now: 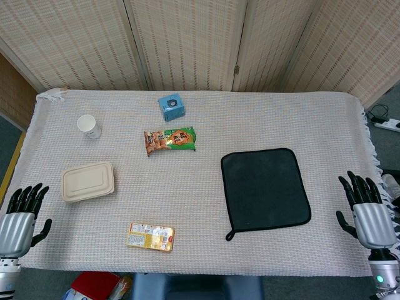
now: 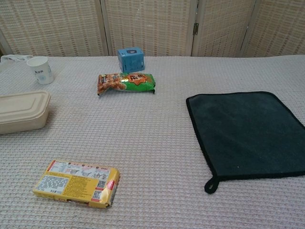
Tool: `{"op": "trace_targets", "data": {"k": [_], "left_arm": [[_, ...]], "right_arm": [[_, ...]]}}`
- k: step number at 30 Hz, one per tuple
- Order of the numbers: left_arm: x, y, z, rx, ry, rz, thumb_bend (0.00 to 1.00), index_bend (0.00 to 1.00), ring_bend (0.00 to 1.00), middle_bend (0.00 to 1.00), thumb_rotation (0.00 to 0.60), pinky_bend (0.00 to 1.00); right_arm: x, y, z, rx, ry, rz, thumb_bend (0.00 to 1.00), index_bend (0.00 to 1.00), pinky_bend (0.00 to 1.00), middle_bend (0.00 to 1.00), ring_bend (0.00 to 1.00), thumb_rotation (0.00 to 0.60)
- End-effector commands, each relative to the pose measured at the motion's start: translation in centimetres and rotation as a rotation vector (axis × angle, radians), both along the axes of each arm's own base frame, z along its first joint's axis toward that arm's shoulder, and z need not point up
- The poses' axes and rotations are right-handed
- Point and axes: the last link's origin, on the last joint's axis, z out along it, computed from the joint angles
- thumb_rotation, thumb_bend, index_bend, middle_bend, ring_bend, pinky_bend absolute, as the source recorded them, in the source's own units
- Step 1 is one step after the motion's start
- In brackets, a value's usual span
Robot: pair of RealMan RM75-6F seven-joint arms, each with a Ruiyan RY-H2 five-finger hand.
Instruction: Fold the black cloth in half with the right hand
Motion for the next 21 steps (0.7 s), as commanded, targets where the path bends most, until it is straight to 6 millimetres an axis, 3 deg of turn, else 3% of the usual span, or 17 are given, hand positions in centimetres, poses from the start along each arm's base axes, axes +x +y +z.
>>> {"op": "trace_targets", "data": {"k": [1, 6, 9, 14, 18, 21], "left_arm": [[0.0, 0.1, 0.0, -0.003, 0.001, 0.002, 0.49, 0.09, 0.00, 0.08, 0.600, 0.00], [-0.1, 0.3, 0.0, -0.008, -0.011, 0.004, 0.49, 0.09, 0.00, 0.08, 0.600, 0.00], [-0.1, 0.2, 0.2, -0.006, -0.018, 0.007, 0.49, 0.09, 0.00, 0.08, 0.600, 0.00], [-0.1, 0.3, 0.3, -0.012, -0.033, -0.001, 0.49, 0.09, 0.00, 0.08, 0.600, 0.00], [-0.2, 0.4, 0.5, -0.017, -0.052, 0.004, 0.49, 0.09, 0.00, 0.08, 0.600, 0.00], [-0.3, 0.4, 0.6, -0.019, -0.060, 0.009, 0.49, 0.09, 0.00, 0.08, 0.600, 0.00]], "right_arm": [[-0.1, -0.2, 0.0, 0.006, 0.003, -0.003, 0.44, 0.00, 0.00, 0.00, 0.00, 0.600], [-0.1, -1.0, -0.1, 0.014, -0.001, 0.021, 0.44, 0.00, 0.00, 0.00, 0.00, 0.600], [-0.1, -3.2, 0.1, 0.025, -0.002, 0.032, 0.44, 0.03, 0.00, 0.00, 0.00, 0.600], [1.8, -9.8, 0.5, 0.075, -0.013, 0.015, 0.44, 0.21, 0.00, 0.00, 0.00, 0.600], [4.0, -15.0, -0.7, 0.159, -0.036, -0.011, 0.44, 0.34, 0.00, 0.01, 0.00, 0.600], [5.1, -17.8, -1.8, 0.187, -0.040, -0.031, 0.44, 0.39, 0.00, 0.03, 0.00, 0.600]]}}
